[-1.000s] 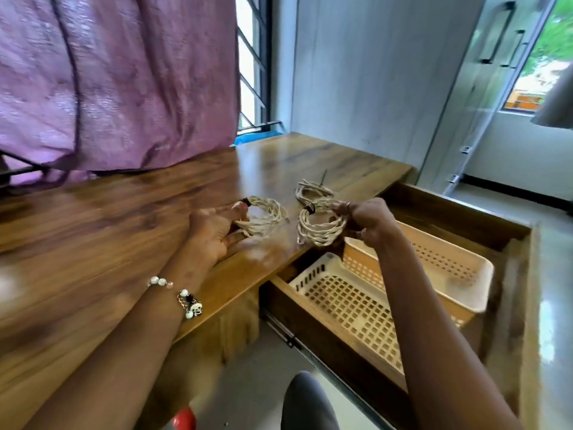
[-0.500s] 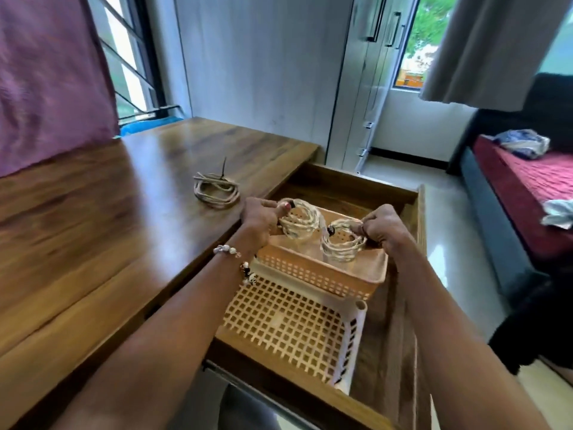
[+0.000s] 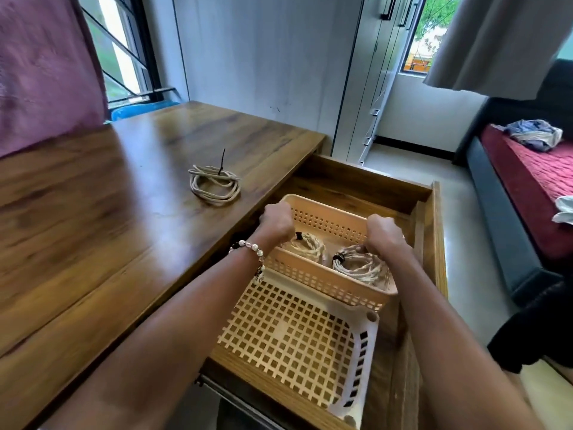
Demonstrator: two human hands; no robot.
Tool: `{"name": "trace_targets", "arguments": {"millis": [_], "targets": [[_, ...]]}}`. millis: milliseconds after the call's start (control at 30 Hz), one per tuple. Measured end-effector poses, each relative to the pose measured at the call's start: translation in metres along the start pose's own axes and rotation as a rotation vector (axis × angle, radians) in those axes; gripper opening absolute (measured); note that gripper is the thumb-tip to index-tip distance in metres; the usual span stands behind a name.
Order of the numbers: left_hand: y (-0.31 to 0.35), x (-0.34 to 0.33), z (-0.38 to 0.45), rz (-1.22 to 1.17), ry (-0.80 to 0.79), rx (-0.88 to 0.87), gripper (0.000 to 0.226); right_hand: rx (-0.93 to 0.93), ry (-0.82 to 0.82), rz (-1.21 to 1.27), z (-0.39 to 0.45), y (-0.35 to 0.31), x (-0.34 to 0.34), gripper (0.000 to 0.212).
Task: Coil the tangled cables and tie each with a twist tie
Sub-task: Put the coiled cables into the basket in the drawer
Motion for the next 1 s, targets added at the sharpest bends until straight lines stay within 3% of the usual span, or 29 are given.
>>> {"name": "trace_targets", "arguments": {"millis": [100,167,233,300,367,433,500,600,767,833,1000], "targets": [[0.005,0.035,-0.014,0.005,0.136,-0.133,0.010,0.043,0.105,0.097,0.003,-0.017,0.017,0.018],[0.003,0.065,-0.032,-0.097,0.213,-0.227,0.009,0.093,0.088,0.412,0.006,-0.040,0.026,0.016],[-0.011,0.106,-0.050,-0.238,0.393,-0.245,0.010,0.167,0.056,0.750,0.006,-0.075,0.033,0.015],[-0.041,0.149,-0.065,-0.323,0.676,-0.130,0.015,0.215,0.056,0.959,0.006,-0.112,0.037,0.017],[-0.079,0.178,-0.066,-0.418,0.823,0.078,0.023,0.188,0.072,1.064,0.015,-0.142,0.032,0.020],[-0.118,0.187,-0.048,-0.557,0.768,0.302,0.029,0.121,0.096,1.102,0.030,-0.165,0.020,0.024],[-0.143,0.181,-0.030,-0.757,0.580,0.437,0.044,0.074,0.128,1.085,0.044,-0.184,0.008,0.030],[-0.142,0.170,-0.015,-0.901,0.325,0.450,0.055,0.045,0.169,0.986,0.055,-0.207,-0.002,0.045],[-0.116,0.163,-0.011,-0.855,0.174,0.398,0.034,0.018,0.126,0.956,0.057,-0.226,-0.005,0.037],[-0.114,0.158,-0.011,-0.850,0.154,0.406,0.025,0.001,0.110,1.007,0.057,-0.225,-0.007,0.025],[-0.107,0.148,-0.025,-0.952,0.045,0.414,0.003,-0.048,0.064,1.249,0.044,-0.209,-0.008,0.016]]}}
Point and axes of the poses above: each hand's wrist, its own z-axis towards the middle knuckle, its own x-axis out of the back of the hand, y = z × x, the point moved 8 cm from there along z, towards the middle knuckle, and after that the axes turned 8 degrees about x, right-handed, at the moved point
